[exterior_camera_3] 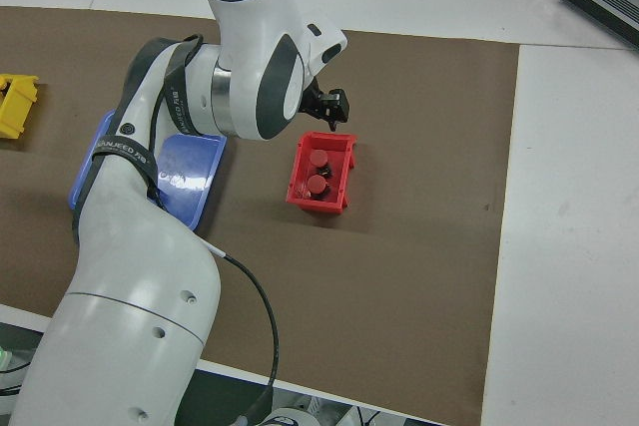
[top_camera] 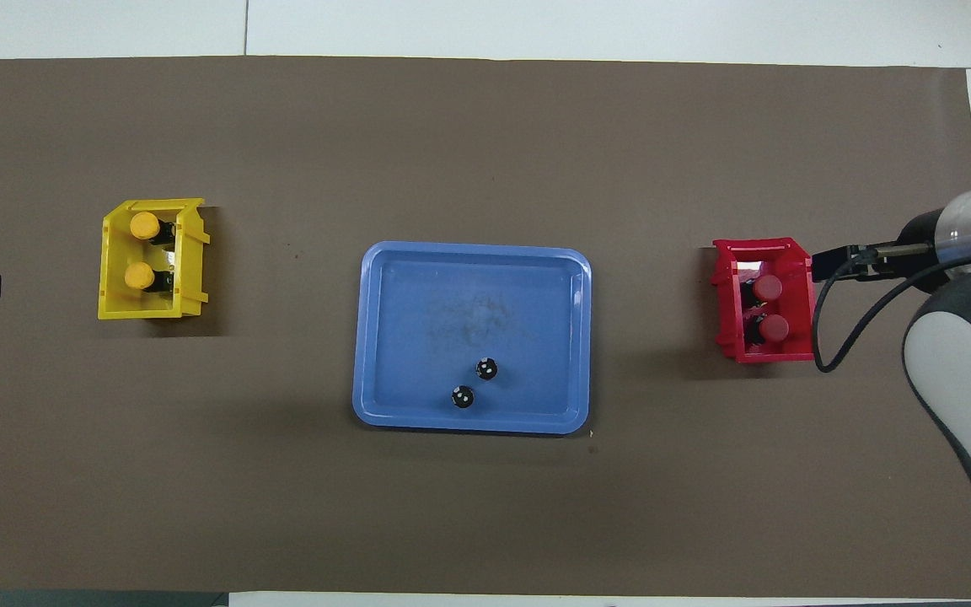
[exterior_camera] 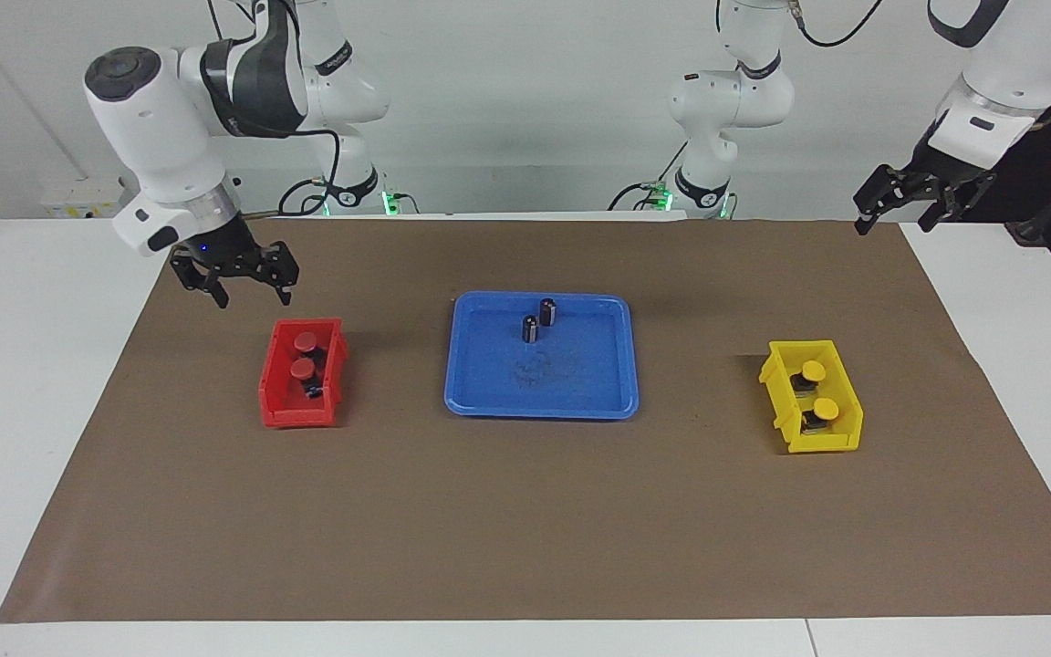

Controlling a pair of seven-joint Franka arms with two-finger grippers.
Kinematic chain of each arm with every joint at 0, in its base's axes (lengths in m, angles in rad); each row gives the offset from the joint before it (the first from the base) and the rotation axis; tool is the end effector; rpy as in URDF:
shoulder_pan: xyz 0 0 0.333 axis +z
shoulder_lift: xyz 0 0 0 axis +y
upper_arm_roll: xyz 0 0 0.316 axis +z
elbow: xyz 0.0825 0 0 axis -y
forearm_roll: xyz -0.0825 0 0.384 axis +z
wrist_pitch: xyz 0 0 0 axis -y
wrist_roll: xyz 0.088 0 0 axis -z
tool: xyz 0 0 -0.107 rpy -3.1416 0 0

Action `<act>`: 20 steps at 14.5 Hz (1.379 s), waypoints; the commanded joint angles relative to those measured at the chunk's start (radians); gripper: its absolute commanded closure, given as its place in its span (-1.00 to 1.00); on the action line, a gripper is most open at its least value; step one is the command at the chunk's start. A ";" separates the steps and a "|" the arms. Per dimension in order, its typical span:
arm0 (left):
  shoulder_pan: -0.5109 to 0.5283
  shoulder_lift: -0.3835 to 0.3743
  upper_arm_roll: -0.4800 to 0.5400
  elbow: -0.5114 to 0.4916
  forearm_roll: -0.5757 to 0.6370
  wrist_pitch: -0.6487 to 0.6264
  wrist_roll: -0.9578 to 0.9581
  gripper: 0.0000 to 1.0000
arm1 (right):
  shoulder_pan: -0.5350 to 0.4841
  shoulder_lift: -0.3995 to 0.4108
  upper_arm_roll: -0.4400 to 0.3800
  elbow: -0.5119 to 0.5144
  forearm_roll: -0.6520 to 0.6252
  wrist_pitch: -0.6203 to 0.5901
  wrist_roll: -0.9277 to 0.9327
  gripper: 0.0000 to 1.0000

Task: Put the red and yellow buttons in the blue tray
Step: 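Grasp a red button in the red holder with the right gripper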

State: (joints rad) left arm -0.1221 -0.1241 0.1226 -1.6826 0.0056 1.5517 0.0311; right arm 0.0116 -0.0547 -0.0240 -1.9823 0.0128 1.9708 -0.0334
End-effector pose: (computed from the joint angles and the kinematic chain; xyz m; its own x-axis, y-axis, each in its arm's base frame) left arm 0.5133 0.0050 0.6359 0.9995 -0.0315 -0.0074 -0.0315 -0.9995 0.0098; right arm 0.5462 -0.0061 0.4931 0.9989 0.0160 0.0436 0.0165 -0.9998 -0.0119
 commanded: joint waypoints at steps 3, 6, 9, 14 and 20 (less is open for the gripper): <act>-0.014 -0.032 -0.009 -0.022 0.028 -0.002 -0.013 -1.00 | 0.008 0.107 -0.001 -0.114 0.024 0.256 -0.020 -0.53; -0.014 -0.049 -0.011 -0.015 0.028 -0.025 -0.017 -1.00 | 0.010 0.105 -0.001 -0.167 0.024 0.316 -0.020 -0.43; -0.014 -0.054 -0.032 -0.017 0.028 -0.024 -0.017 -1.00 | 0.018 0.095 0.001 -0.206 0.024 0.342 -0.019 -0.35; -0.013 -0.054 -0.031 -0.019 0.028 -0.016 -0.026 -1.00 | 0.024 0.073 0.001 -0.279 0.024 0.396 -0.020 -0.30; -0.004 -0.058 -0.029 -0.025 0.028 -0.013 -0.007 -1.00 | 0.022 0.073 0.001 -0.308 0.024 0.442 -0.028 -0.12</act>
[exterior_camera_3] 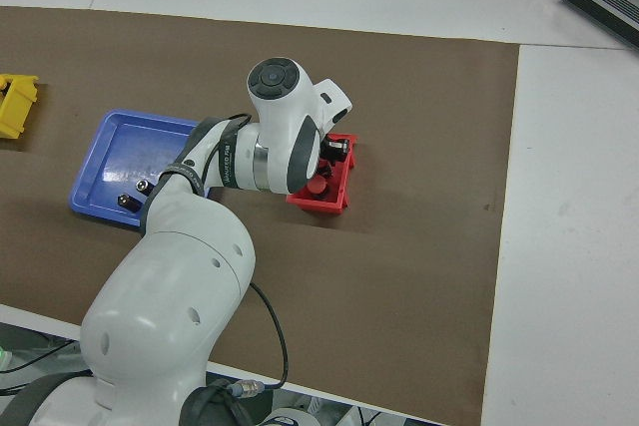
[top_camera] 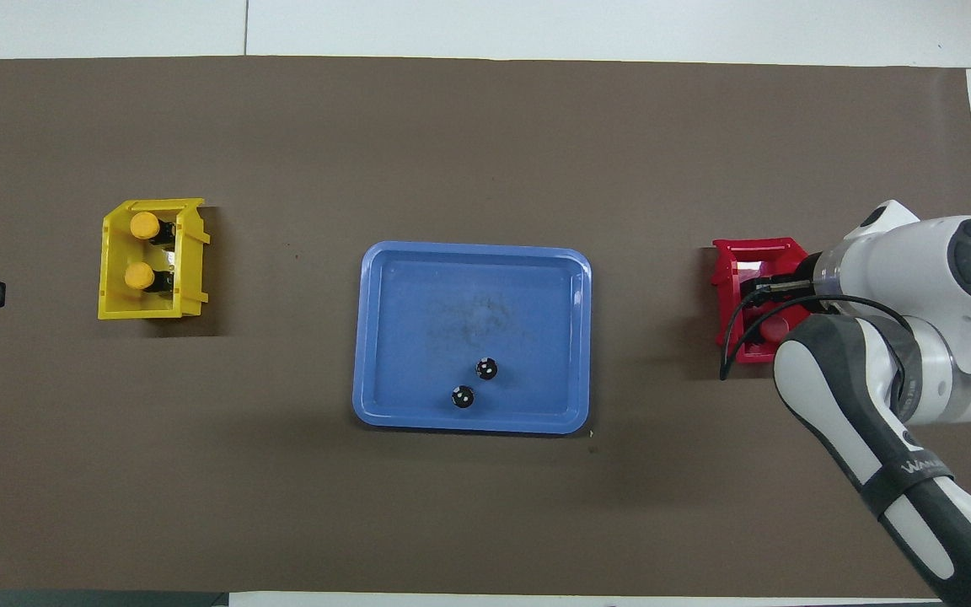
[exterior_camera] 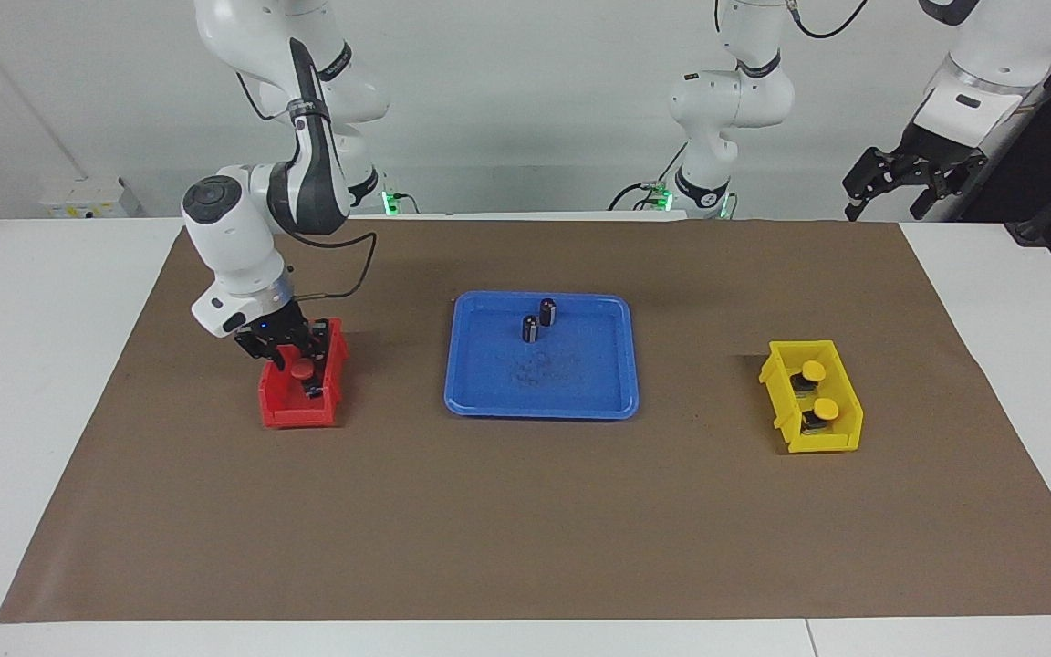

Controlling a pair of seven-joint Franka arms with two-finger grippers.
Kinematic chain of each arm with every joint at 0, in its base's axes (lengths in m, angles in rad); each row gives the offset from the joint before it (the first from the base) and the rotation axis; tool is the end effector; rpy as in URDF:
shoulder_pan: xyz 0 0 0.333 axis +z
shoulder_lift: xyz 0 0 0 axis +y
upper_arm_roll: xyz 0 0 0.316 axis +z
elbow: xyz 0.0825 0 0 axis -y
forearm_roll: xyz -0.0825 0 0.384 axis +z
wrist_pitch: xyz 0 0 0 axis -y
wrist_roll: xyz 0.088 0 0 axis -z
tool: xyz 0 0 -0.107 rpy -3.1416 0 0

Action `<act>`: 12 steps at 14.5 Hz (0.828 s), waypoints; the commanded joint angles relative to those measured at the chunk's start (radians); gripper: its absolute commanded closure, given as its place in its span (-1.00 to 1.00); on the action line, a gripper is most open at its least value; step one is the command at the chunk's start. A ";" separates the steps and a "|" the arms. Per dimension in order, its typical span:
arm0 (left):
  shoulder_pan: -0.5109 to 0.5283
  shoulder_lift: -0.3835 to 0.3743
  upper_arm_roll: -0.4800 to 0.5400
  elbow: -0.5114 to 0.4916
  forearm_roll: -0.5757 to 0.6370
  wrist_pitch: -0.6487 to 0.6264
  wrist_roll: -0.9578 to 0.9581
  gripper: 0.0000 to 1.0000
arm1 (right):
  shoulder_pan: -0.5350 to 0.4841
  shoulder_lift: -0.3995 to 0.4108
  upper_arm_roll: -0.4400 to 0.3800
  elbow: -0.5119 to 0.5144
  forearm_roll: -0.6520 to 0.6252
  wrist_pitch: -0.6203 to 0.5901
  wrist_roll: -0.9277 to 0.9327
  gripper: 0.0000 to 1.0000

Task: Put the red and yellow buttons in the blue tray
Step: 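Grasp a red button in the red holder with the right gripper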

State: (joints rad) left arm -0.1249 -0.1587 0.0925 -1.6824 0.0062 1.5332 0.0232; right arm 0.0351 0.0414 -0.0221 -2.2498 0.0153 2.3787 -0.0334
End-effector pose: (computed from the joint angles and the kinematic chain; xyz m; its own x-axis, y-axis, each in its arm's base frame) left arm 0.5003 -0.0115 0.6520 0.9984 -0.0564 0.0090 -0.0564 -0.9984 0.0082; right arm 0.5355 0.0072 0.3551 0.9955 0.0354 0.0876 0.0362 -0.9993 -0.0077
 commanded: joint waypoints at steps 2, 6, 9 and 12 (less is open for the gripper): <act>0.001 -0.024 0.000 -0.025 0.028 0.016 0.000 -1.00 | -0.001 0.000 -0.001 -0.036 0.021 0.062 -0.048 -0.11; 0.002 -0.022 0.003 -0.027 0.028 0.041 -0.003 -1.00 | 0.000 0.003 -0.001 -0.031 0.020 0.060 -0.051 0.30; -0.001 -0.021 0.003 -0.025 0.028 0.053 -0.003 -1.00 | 0.000 0.018 -0.001 0.047 0.018 -0.033 -0.051 0.53; 0.004 -0.006 0.003 -0.049 0.028 0.143 -0.005 -1.00 | 0.000 0.058 -0.002 0.246 0.008 -0.261 -0.072 0.53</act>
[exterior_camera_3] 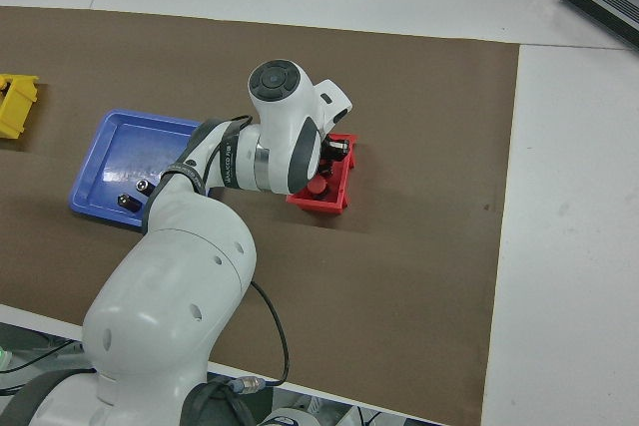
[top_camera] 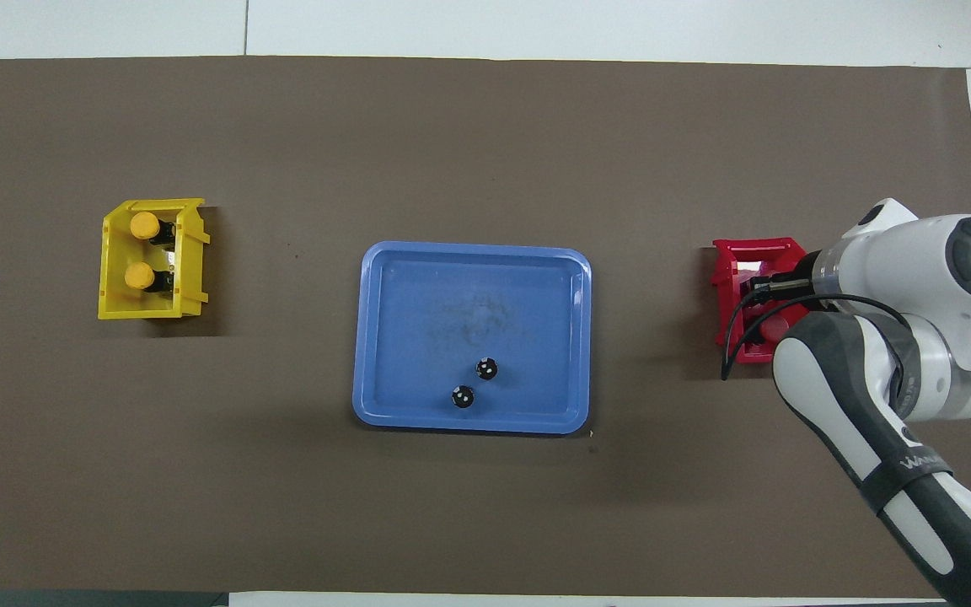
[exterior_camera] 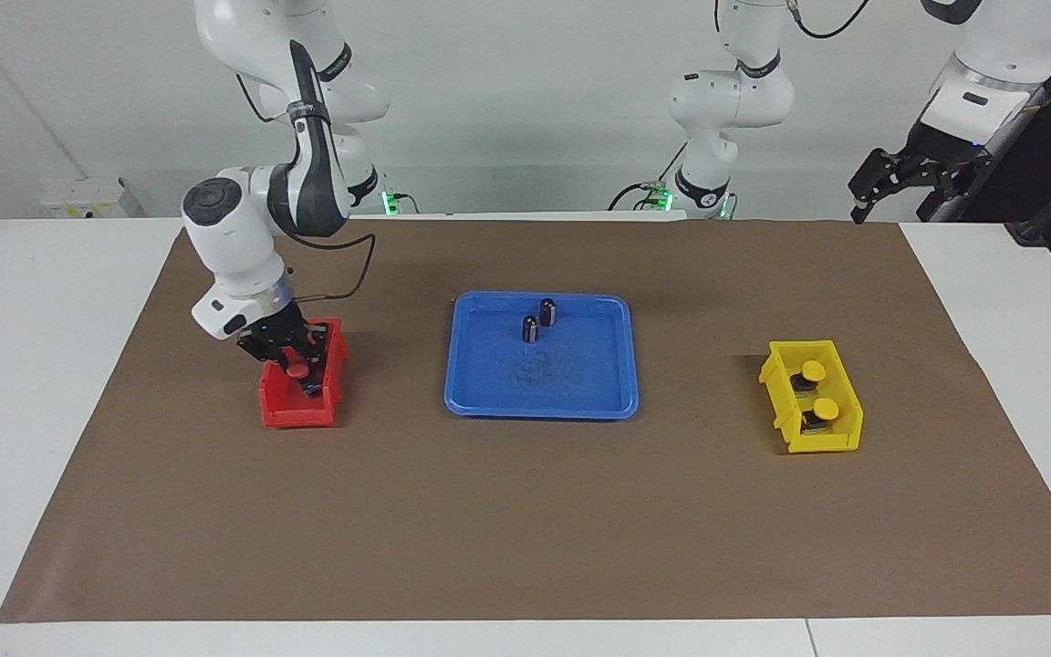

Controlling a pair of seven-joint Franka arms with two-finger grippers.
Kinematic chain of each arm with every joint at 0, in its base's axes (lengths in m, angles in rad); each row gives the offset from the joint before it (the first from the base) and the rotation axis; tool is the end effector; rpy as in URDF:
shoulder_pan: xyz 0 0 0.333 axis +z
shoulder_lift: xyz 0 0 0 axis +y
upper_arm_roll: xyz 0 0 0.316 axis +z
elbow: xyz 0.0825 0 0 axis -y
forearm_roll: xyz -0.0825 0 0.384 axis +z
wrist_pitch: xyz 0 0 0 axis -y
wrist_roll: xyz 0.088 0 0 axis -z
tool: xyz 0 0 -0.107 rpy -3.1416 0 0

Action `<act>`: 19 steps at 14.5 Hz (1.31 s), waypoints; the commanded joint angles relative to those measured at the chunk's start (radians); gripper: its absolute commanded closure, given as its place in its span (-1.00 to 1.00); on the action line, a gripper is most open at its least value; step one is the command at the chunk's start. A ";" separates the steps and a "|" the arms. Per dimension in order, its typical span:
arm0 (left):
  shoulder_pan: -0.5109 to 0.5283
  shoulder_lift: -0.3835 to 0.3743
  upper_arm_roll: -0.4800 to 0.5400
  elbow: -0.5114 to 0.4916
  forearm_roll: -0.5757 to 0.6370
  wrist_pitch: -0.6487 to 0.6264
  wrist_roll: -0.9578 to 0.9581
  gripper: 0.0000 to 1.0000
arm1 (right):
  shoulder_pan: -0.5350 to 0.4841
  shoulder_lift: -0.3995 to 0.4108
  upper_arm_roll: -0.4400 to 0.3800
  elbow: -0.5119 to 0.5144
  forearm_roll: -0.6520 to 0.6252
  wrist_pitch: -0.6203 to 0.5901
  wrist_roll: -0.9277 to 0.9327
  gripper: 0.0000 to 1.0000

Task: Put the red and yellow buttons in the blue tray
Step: 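Grasp a red button in the red holder with the right gripper, then place the red button in the blue tray while the left gripper reaches yellow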

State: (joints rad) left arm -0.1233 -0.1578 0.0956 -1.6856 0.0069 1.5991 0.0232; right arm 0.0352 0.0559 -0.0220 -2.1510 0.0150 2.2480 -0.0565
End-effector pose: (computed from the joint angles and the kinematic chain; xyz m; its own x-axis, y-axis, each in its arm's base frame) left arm 0.5075 -0.0091 0.6561 0.9962 -0.0511 0.0707 -0.0517 -0.9986 0.0065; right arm 0.5502 0.0078 0.3789 0.9973 0.0603 0.0416 0.0607 -0.9981 -0.0085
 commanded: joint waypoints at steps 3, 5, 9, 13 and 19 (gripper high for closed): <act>0.005 0.061 -0.001 -0.147 0.025 0.272 -0.011 -0.95 | 0.023 0.067 0.013 0.290 0.006 -0.275 -0.030 0.53; 0.005 0.121 -0.001 -0.193 0.025 0.393 -0.012 -0.93 | 0.092 0.109 0.020 0.376 0.006 -0.300 0.096 0.53; 0.004 0.251 -0.002 -0.195 0.022 0.497 -0.006 -0.62 | 0.305 0.149 0.022 0.399 0.008 -0.225 0.461 0.53; 0.005 0.329 -0.002 -0.192 0.018 0.582 -0.006 -0.32 | 0.478 0.238 0.020 0.413 -0.016 -0.130 0.712 0.53; 0.004 0.409 -0.002 -0.201 0.016 0.680 -0.008 -0.34 | 0.575 0.352 0.020 0.456 -0.082 -0.062 0.865 0.51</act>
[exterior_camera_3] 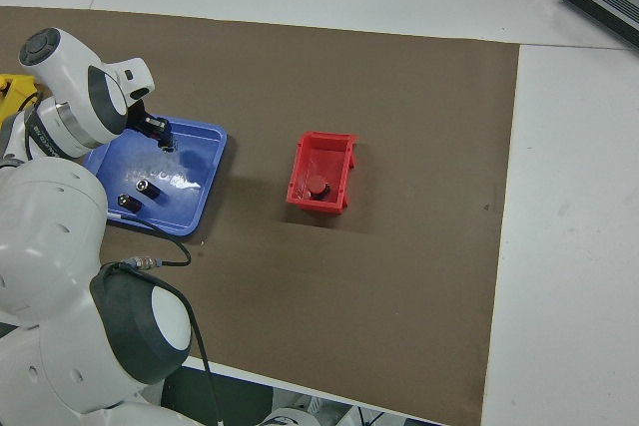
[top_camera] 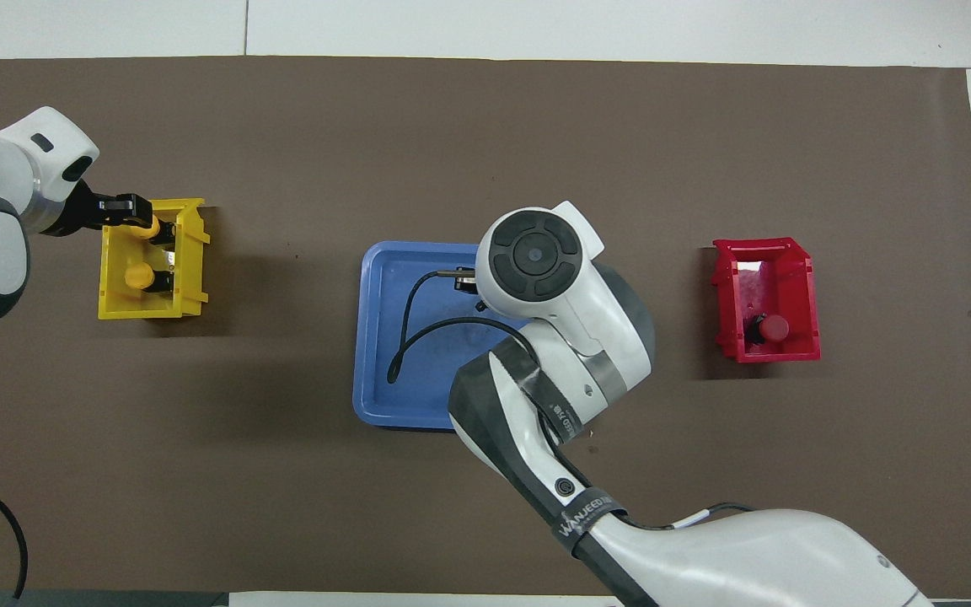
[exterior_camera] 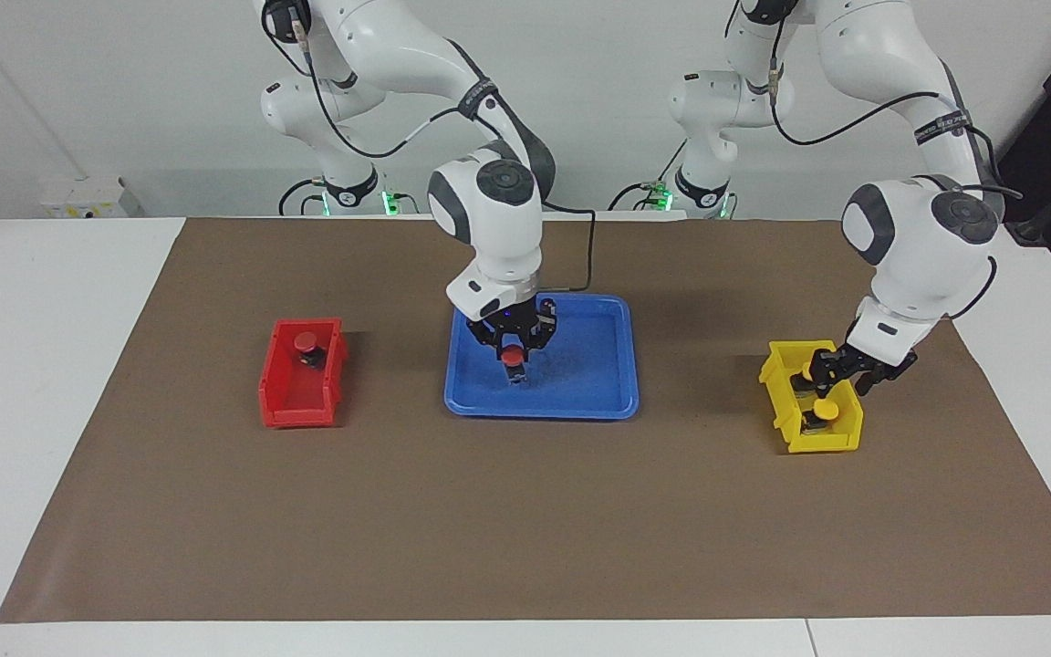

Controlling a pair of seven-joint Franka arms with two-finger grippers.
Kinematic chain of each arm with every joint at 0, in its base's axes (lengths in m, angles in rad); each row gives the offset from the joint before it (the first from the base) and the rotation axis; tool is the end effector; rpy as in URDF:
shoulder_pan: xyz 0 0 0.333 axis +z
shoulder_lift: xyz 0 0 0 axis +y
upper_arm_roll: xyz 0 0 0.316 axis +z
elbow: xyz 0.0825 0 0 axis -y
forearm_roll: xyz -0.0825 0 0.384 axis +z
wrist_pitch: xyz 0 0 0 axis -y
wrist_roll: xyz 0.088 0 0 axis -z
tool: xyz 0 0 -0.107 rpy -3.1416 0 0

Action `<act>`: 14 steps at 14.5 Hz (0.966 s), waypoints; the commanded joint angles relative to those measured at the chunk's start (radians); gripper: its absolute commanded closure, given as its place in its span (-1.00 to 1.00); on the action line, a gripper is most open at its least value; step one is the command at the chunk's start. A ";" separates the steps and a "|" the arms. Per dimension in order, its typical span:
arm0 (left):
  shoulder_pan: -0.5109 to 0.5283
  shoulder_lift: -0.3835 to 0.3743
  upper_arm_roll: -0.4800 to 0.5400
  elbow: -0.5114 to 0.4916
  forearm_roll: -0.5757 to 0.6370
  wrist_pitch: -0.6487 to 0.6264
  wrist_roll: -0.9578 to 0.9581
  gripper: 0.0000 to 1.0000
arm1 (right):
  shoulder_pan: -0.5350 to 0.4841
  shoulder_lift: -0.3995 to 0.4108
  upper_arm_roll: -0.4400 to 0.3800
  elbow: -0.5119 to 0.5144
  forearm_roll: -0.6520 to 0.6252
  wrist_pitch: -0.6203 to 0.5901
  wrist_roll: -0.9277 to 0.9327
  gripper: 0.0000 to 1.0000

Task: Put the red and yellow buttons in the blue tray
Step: 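Place the red button in the blue tray while the left gripper reaches yellow, then grasp the second red button while the left gripper grasps a yellow button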

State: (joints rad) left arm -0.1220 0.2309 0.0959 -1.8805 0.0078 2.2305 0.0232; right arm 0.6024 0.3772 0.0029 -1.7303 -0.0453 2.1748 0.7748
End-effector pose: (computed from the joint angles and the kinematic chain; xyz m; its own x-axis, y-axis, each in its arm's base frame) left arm 0.6241 -0.0191 0.3997 0.9911 -0.0590 0.1190 -0.0556 -0.9980 -0.0314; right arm 0.5441 0.3742 0.3702 0.9866 -0.1451 0.0742 -0.1440 -0.9894 -0.0197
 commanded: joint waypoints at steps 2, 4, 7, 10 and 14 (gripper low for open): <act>0.002 0.033 -0.002 -0.008 0.015 0.058 -0.008 -0.34 | 0.017 0.040 -0.003 0.037 -0.024 0.019 0.058 0.49; 0.001 0.042 -0.004 -0.008 0.015 0.069 -0.009 -0.34 | 0.030 0.055 -0.004 0.034 -0.025 0.025 0.061 0.34; 0.001 0.056 -0.002 -0.008 0.012 0.078 -0.009 -0.34 | 0.017 0.060 -0.004 0.067 -0.028 0.010 0.054 -0.46; 0.001 0.059 -0.002 -0.017 0.012 0.081 -0.012 -0.26 | -0.038 0.065 -0.004 0.185 -0.042 -0.120 0.017 -0.51; 0.001 0.057 -0.002 -0.022 0.011 0.074 -0.017 0.95 | -0.195 -0.122 -0.004 -0.008 -0.039 -0.171 -0.253 -0.52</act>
State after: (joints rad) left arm -0.1223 0.2944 0.0944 -1.8833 0.0077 2.2844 0.0219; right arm 0.4860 0.3840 -0.0146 -1.5902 -0.0765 2.0059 0.6295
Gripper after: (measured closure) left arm 0.595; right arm 0.238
